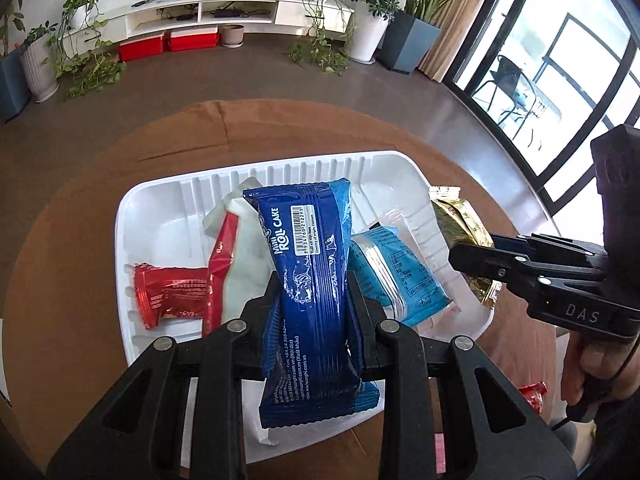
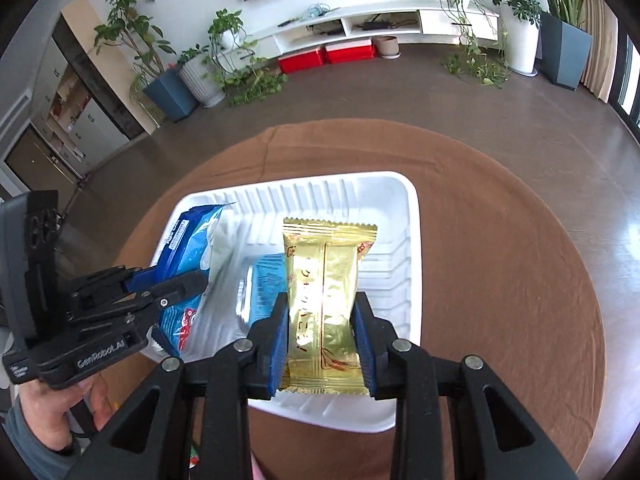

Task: Organize snacks
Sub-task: 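Lower both packets into the tray and open both tools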

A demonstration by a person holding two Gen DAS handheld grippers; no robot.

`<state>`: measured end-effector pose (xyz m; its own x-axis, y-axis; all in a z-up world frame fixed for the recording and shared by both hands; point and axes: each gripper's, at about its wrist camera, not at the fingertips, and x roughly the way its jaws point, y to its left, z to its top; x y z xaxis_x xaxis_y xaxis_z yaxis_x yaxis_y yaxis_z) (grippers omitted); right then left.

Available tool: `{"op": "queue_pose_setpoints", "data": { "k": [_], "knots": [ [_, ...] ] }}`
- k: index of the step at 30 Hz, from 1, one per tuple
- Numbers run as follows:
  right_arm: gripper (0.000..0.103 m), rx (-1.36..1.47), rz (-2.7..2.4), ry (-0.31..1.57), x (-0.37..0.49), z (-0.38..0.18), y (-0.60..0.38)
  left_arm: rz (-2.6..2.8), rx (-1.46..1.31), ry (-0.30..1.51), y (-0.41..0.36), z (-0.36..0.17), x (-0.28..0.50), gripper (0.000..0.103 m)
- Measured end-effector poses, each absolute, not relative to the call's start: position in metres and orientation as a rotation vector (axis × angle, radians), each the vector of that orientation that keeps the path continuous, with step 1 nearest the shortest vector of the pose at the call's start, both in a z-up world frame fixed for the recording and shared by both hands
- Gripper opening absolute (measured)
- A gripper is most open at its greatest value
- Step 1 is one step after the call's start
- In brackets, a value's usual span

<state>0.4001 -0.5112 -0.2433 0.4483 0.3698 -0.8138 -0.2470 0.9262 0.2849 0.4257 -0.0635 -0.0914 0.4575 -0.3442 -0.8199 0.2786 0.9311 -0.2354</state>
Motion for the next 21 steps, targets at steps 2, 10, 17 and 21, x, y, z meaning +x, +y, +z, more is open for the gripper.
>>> {"op": "queue_pose_setpoints", "data": {
  "k": [2, 10, 17, 21],
  "knots": [
    [0.033, 0.135, 0.37, 1.048, 0.403, -0.251, -0.512, -0.379, -0.065, 1.046, -0.07, -0.102, 0.432, 0.026],
    [0.033, 0.098, 0.342, 1.086, 0.409, -0.271, -0.509, -0.364, -0.048, 1.074, -0.081, -0.124, 0.438, 0.026],
    [0.037, 0.087, 0.333, 1.101, 0.408, -0.281, -0.508, -0.362, -0.028, 1.082, -0.083, -0.13, 0.441, 0.026],
    [0.037, 0.091, 0.331, 1.099, 0.408, -0.281, -0.507, -0.359, -0.03, 1.08, -0.085, -0.131, 0.439, 0.027]
  ]
}}
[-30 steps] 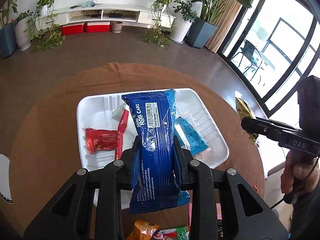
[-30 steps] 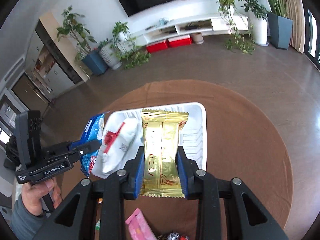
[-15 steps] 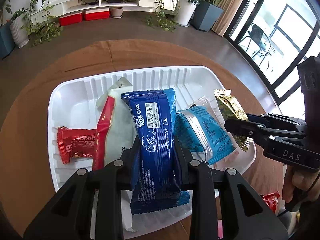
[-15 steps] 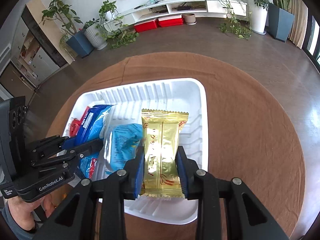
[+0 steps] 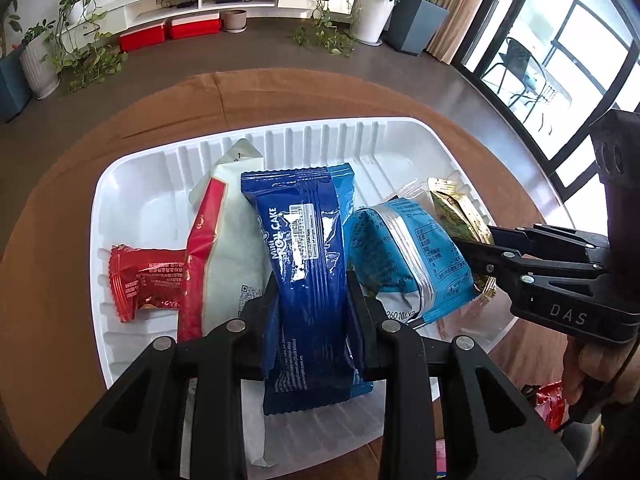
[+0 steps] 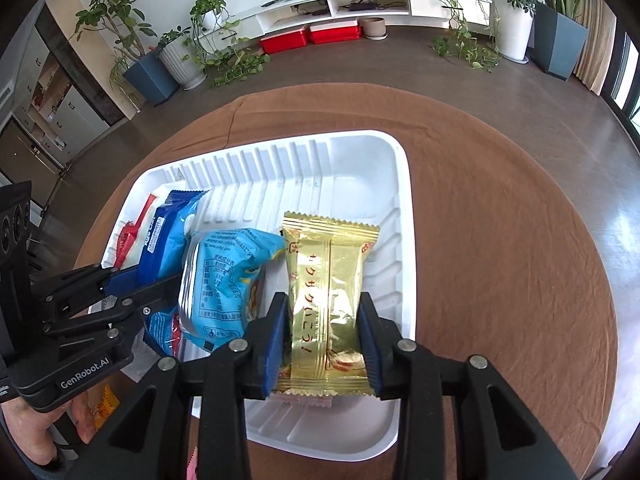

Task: Organize snacks
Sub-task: 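Lower both packets into the tray and open both tools, then move both tools back over the remaining snacks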

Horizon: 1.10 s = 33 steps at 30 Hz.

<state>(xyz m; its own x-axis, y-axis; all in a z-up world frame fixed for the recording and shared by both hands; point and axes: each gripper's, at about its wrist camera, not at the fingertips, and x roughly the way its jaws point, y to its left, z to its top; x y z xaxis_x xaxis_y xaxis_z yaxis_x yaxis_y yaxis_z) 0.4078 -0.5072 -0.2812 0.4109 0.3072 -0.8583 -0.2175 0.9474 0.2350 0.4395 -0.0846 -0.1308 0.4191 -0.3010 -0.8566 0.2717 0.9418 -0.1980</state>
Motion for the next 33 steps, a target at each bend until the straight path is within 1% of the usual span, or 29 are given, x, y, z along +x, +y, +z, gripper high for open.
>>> {"op": "queue_pose_setpoints", "data": {
  "k": [3, 4, 5, 7, 9, 11, 14, 15, 16, 17, 19, 21, 22, 27, 33],
  "knots": [
    [0.038, 0.09, 0.334, 1.099, 0.407, -0.281, -0.506, -0.359, -0.024, 1.074, -0.088, -0.13, 0.437, 0.029],
    [0.039, 0.087, 0.335, 1.1, 0.407, -0.281, -0.505, -0.359, -0.02, 1.069, -0.089, -0.129, 0.434, 0.032],
    [0.04, 0.087, 0.336, 1.099, 0.406, -0.279, -0.505, -0.357, -0.015, 1.065, -0.087, -0.127, 0.432, 0.041],
    [0.049, 0.087, 0.337, 1.086, 0.404, -0.277, -0.506, -0.356, -0.007, 1.048, -0.086, -0.121, 0.427, 0.052],
    [0.053, 0.089, 0.338, 1.064, 0.4, -0.272, -0.509, -0.356, -0.003, 1.036, -0.085, -0.113, 0.422, 0.058],
    [0.053, 0.091, 0.334, 1.047, 0.398, -0.266, -0.512, -0.36, -0.002, 1.023, -0.084, -0.104, 0.416, 0.069],
    [0.057, 0.112, 0.33, 1.011, 0.391, -0.251, -0.52, -0.369, 0.015, 0.988, -0.083, -0.085, 0.4, 0.077],
    [0.061, 0.124, 0.329, 0.999, 0.389, -0.245, -0.524, -0.373, 0.014, 0.974, -0.08, -0.077, 0.393, 0.078],
    [0.066, 0.145, 0.328, 0.979, 0.384, -0.236, -0.53, -0.375, 0.01, 0.958, -0.077, -0.068, 0.385, 0.083],
    [0.068, 0.166, 0.331, 0.962, 0.379, -0.228, -0.534, -0.378, 0.01, 0.943, -0.075, -0.06, 0.376, 0.094],
    [0.081, 0.214, 0.348, 0.911, 0.364, -0.21, -0.546, -0.386, 0.015, 0.902, -0.068, -0.043, 0.356, 0.103],
    [0.091, 0.253, 0.356, 0.86, 0.345, -0.194, -0.555, -0.398, 0.022, 0.859, -0.059, -0.027, 0.331, 0.103],
    [0.093, 0.278, 0.366, 0.836, 0.333, -0.187, -0.56, -0.4, 0.022, 0.842, -0.054, -0.021, 0.319, 0.103],
    [0.096, 0.34, 0.403, 0.787, 0.271, -0.172, -0.565, -0.386, 0.035, 0.768, -0.027, -0.01, 0.25, 0.103],
    [0.096, 0.353, 0.432, 0.777, 0.182, -0.187, -0.549, -0.343, 0.082, 0.754, -0.012, -0.037, 0.173, 0.103]
  ]
}}
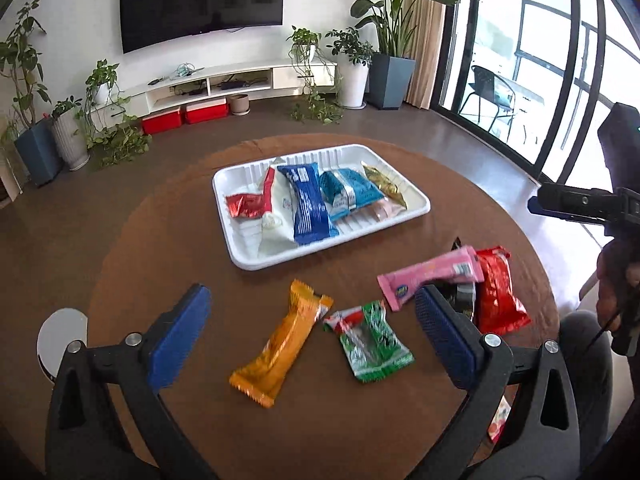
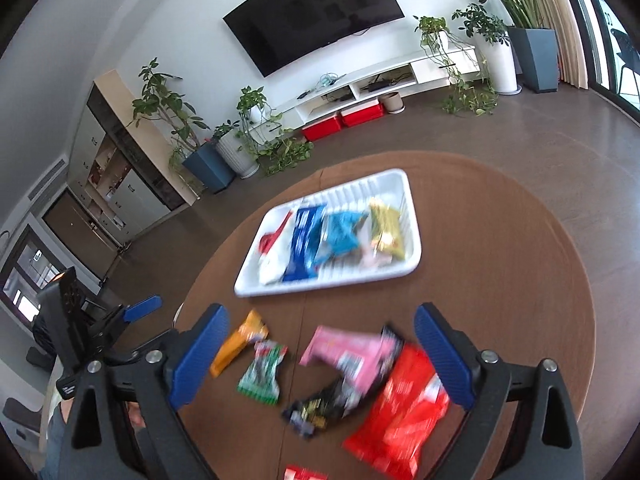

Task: Organize snacks
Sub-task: 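Move both tools back over the remaining snacks, then grasp the red-white candy packet with the right tool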

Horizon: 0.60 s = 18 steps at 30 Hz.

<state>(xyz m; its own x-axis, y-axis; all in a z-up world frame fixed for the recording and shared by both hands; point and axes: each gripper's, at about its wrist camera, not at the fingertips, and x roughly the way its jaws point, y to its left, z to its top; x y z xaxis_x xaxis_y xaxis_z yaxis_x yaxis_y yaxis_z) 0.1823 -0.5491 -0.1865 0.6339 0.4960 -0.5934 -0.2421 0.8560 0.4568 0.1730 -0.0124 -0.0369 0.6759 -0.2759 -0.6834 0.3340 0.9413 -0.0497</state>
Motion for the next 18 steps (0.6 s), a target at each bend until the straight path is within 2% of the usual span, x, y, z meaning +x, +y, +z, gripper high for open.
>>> {"op": "queue_pose_setpoints", "data": {
  "k": [6, 11, 16, 18],
  "knots": [
    [0.096, 0.259, 0.403, 0.801, 0.104, -0.215, -0.514, -0.291, 0.072, 0.816, -0.009, -0.086, 0.115, 0.103],
    [0.095, 0.214, 0.392, 0.849, 0.068, -0.24, -0.495, -0.294, -0.095, 0.85, 0.011, -0.104, 0.08, 0.103],
    [0.082, 0.195, 0.383, 0.933, 0.06, -0.262, -0.485, -0.298, -0.077, 0.866, 0.012, -0.104, 0.069, 0.103],
    [0.081, 0.177, 0.388, 0.947, 0.06, -0.267, -0.48, -0.308, -0.085, 0.864, 0.011, -0.102, 0.067, 0.103]
  ]
}}
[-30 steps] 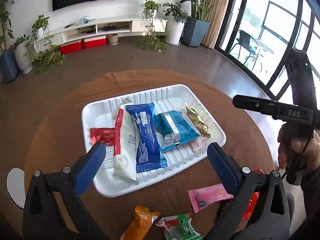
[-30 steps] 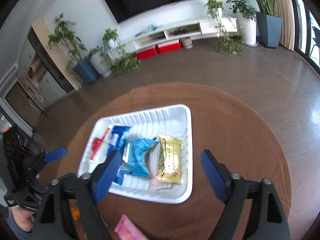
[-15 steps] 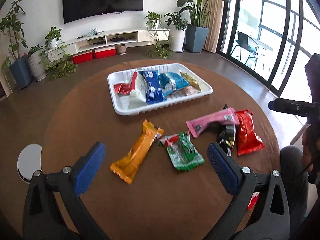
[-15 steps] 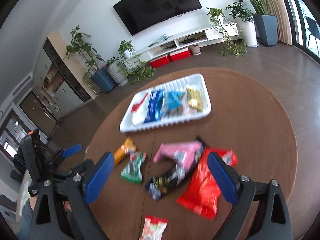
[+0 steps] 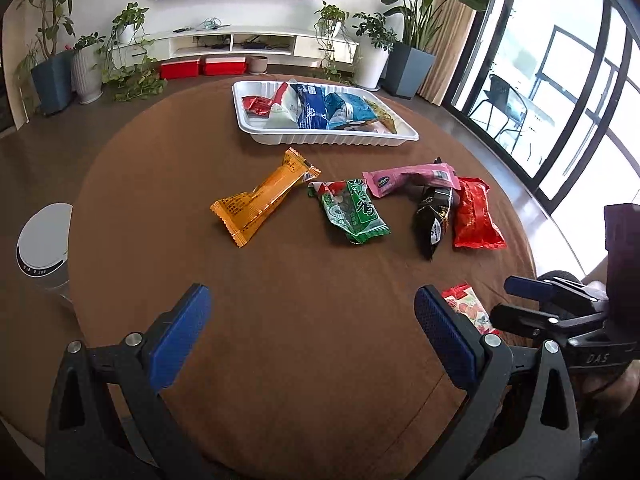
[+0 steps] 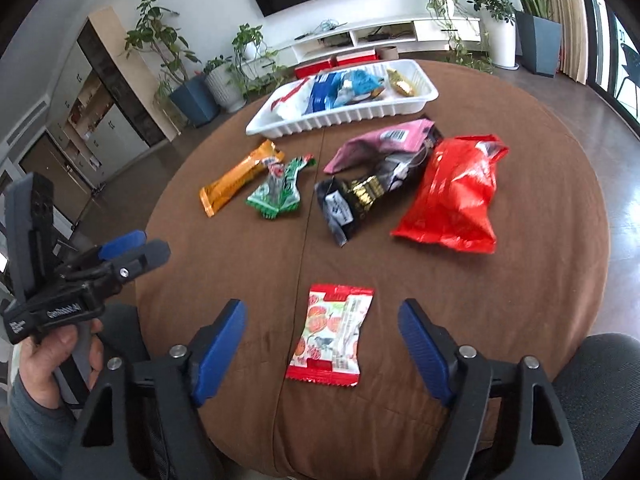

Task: Organize snacks
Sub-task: 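Grasp the red-white candy packet with the right tool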

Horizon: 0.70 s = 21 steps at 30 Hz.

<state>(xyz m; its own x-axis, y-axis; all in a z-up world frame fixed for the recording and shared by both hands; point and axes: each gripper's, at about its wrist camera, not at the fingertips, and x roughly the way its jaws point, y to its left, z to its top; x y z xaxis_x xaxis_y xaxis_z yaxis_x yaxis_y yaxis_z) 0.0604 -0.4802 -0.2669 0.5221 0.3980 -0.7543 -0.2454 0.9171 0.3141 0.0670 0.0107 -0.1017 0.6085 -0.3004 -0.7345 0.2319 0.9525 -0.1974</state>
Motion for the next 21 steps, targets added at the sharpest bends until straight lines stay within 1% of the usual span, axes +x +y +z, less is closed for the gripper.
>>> {"op": "queue_pose_setpoints", "data": {
  "k": [8, 11, 13, 17, 21],
  "knots": [
    [0.079, 0.133, 0.366, 1.0, 0.059, -0.289, -0.471, -0.327, -0.063, 0.894, -0.003, -0.104, 0.07, 0.103],
    [0.075, 0.122, 0.362, 1.007, 0.061, -0.292, -0.468, -0.331, -0.061, 0.895, -0.004, -0.105, 0.071, 0.103],
    [0.069, 0.11, 0.363, 1.012, 0.062, -0.294, -0.466, -0.336, -0.063, 0.895, -0.004, -0.106, 0.071, 0.103],
    [0.066, 0.071, 0.367, 1.008, 0.062, -0.295, -0.457, -0.334, -0.069, 0.897, -0.001, -0.107, 0.073, 0.103],
    [0.059, 0.04, 0.368, 1.01, 0.065, -0.295, -0.453, -0.335, -0.076, 0.895, 0.002, -0.107, 0.074, 0.103]
  ]
}}
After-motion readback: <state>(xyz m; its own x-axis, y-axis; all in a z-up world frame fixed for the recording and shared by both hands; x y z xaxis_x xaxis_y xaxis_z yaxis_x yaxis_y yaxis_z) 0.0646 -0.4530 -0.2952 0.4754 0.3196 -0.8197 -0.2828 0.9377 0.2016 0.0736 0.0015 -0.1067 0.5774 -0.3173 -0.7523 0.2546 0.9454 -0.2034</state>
